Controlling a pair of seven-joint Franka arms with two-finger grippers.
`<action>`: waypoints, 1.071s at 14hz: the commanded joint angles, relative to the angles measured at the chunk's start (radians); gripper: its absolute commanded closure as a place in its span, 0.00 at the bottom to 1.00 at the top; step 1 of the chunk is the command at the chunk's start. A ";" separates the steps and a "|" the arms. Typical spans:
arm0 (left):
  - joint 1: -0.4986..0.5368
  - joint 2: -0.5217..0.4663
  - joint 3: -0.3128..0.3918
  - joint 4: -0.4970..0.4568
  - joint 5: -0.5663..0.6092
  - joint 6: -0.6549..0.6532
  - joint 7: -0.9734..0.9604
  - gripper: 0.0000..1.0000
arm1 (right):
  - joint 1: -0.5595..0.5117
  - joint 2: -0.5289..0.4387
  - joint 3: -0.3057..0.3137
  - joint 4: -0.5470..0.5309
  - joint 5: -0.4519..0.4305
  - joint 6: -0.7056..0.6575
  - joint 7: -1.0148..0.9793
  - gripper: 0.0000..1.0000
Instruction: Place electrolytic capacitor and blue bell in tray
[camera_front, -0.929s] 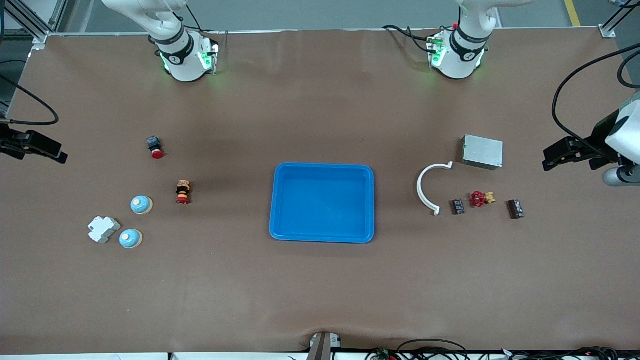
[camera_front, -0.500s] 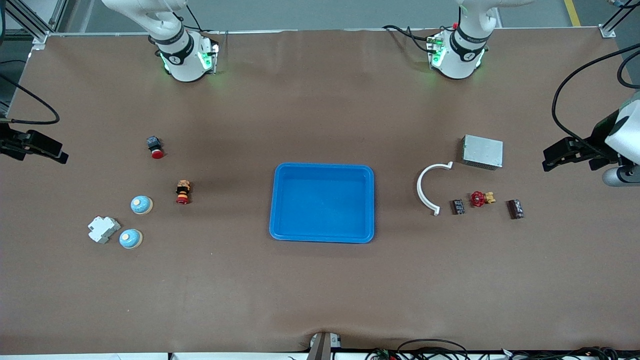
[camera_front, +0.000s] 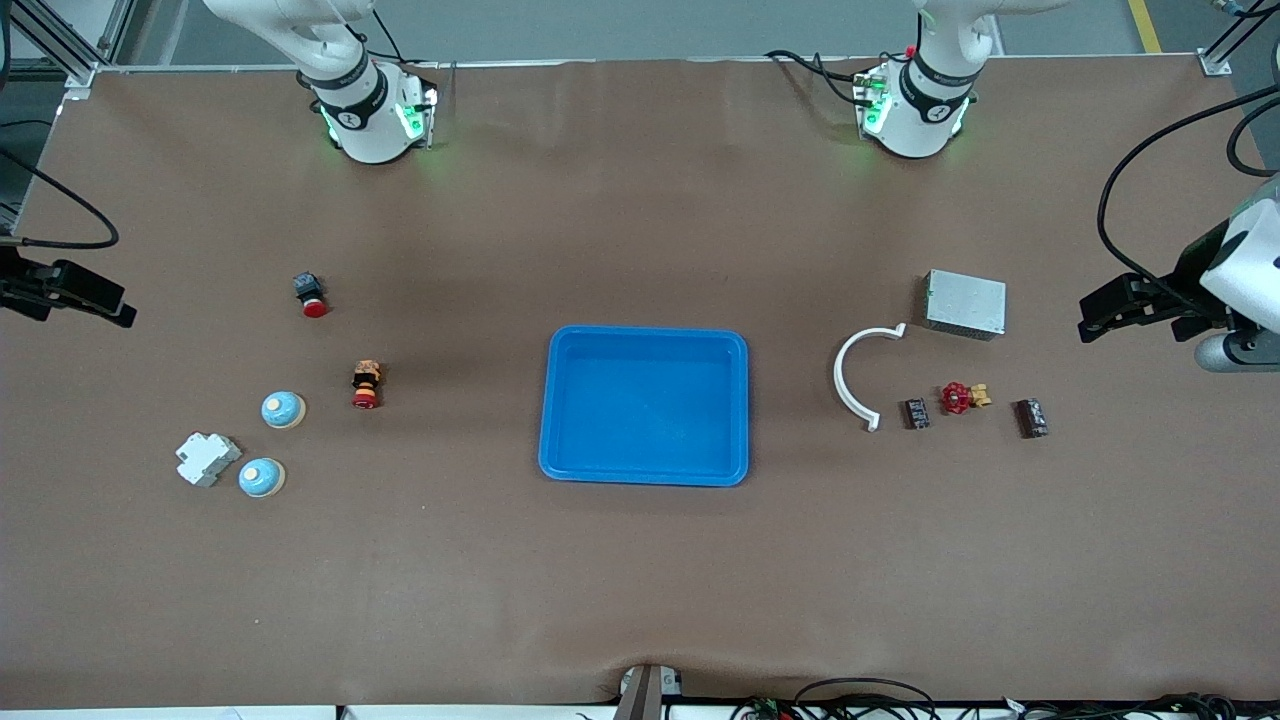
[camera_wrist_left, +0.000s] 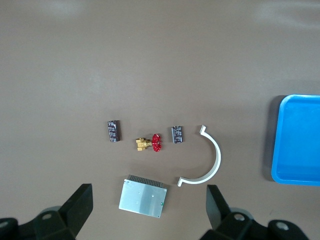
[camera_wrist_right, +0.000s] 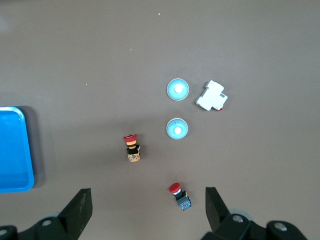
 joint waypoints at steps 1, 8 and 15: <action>0.014 0.004 0.002 -0.001 -0.020 0.008 0.021 0.00 | -0.004 -0.019 0.004 -0.012 -0.005 -0.003 -0.005 0.00; 0.100 0.101 0.013 -0.052 0.006 0.056 0.105 0.00 | -0.009 -0.017 0.002 -0.084 -0.003 0.068 -0.011 0.00; 0.132 0.092 0.012 -0.310 0.032 0.293 0.134 0.00 | -0.044 0.042 -0.001 -0.302 -0.016 0.343 -0.127 0.00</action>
